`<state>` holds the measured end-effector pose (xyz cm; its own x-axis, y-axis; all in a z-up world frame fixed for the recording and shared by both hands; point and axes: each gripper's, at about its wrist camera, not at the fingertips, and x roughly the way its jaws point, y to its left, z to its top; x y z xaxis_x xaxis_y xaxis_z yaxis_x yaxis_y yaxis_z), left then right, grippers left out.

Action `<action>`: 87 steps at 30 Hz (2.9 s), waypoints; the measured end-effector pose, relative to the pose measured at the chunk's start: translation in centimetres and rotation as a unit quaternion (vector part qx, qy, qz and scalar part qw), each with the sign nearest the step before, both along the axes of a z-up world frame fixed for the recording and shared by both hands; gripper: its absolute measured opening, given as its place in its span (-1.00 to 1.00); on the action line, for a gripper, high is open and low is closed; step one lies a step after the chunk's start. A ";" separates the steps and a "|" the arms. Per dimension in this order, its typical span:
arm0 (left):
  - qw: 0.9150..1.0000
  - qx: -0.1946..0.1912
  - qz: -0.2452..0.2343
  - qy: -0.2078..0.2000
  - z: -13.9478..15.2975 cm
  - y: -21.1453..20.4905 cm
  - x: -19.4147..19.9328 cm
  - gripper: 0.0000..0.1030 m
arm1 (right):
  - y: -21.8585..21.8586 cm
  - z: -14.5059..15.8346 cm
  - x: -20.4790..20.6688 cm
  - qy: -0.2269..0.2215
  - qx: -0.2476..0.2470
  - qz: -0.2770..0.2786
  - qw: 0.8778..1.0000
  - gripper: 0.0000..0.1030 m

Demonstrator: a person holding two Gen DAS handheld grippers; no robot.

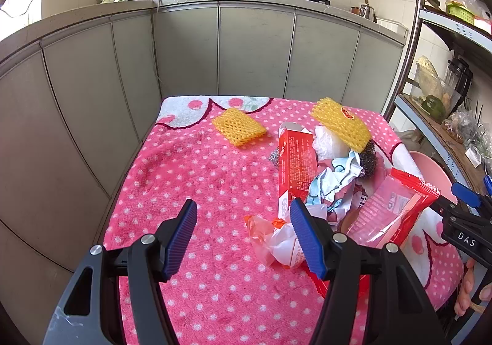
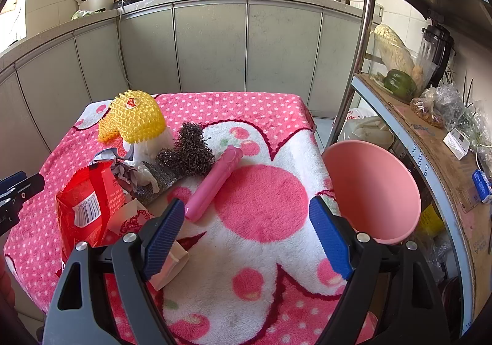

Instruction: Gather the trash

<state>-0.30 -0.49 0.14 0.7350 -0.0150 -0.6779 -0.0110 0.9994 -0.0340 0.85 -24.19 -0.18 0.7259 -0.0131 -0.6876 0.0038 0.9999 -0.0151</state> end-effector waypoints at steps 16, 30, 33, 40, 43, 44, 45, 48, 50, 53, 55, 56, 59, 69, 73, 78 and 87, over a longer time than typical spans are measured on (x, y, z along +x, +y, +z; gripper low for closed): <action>1.000 -0.005 -0.002 -0.001 0.0 0.1 0.0 0.22 | 0.1 0.0 0.0 0.000 -0.001 0.000 1.000 0.63; 1.000 -0.007 -0.003 -0.001 0.0 0.1 -0.1 0.22 | 0.1 0.0 -0.1 -0.001 -0.002 0.001 1.000 0.63; 1.000 -0.008 -0.002 0.000 0.0 0.1 -0.1 0.22 | 0.1 0.0 -0.1 -0.002 -0.002 0.001 1.000 0.63; 1.000 -0.007 -0.003 -0.001 0.0 0.1 -0.1 0.22 | 0.1 0.1 -0.1 -0.002 -0.002 0.001 1.000 0.63; 1.000 -0.008 -0.003 -0.001 0.1 0.1 -0.2 0.22 | 0.1 0.3 0.2 -0.004 -0.002 0.001 1.000 0.63; 1.000 -0.007 -0.003 -0.001 0.1 0.1 -0.2 0.22 | 0.1 0.3 0.2 -0.004 -0.002 0.001 1.000 0.63; 1.000 -0.007 -0.002 -0.002 0.1 0.0 -0.2 0.22 | 0.1 0.3 0.2 -0.004 -0.002 0.001 1.000 0.63; 1.000 -0.007 -0.003 -0.002 0.1 -0.1 -0.3 0.22 | 0.1 0.3 0.1 -0.005 -0.001 0.001 1.000 0.63; 1.000 -0.008 -0.005 -0.002 0.0 -0.2 -0.3 0.22 | 0.2 0.3 0.0 -0.005 -0.001 0.001 1.000 0.63; 1.000 -0.009 -0.008 -0.002 -0.1 -0.2 -0.3 0.22 | 0.2 0.3 0.0 -0.005 -0.002 0.001 1.000 0.63; 1.000 -0.011 -0.012 0.000 -0.1 -0.1 -0.2 0.22 | 0.1 0.3 0.0 -0.005 -0.001 0.001 1.000 0.63; 1.000 -0.014 -0.015 0.001 -0.2 0.0 -0.1 0.22 | 0.1 0.7 -0.3 -0.006 0.000 0.002 1.000 0.63; 0.999 -0.027 -0.022 0.008 -0.4 0.6 0.1 0.22 | -0.2 0.8 0.0 -0.005 0.005 0.000 1.000 0.63; 0.995 -0.065 -0.074 0.023 -1.0 2.7 -0.3 0.21 | -1.4 0.7 0.5 -0.002 0.024 -0.002 1.000 0.63; 0.990 -0.078 -0.112 0.022 -1.1 2.5 -0.8 0.20 | -1.5 0.4 0.6 0.004 0.029 0.005 1.000 0.63; 0.986 -0.070 -0.148 0.027 -1.7 1.0 -0.7 -0.01 | -1.5 0.0 0.8 0.010 0.042 0.016 0.999 0.62; 0.982 -0.060 -0.171 0.050 -2.9 -1.3 1.1 -0.04 | -2.1 -0.5 0.8 0.036 0.092 0.038 0.994 0.49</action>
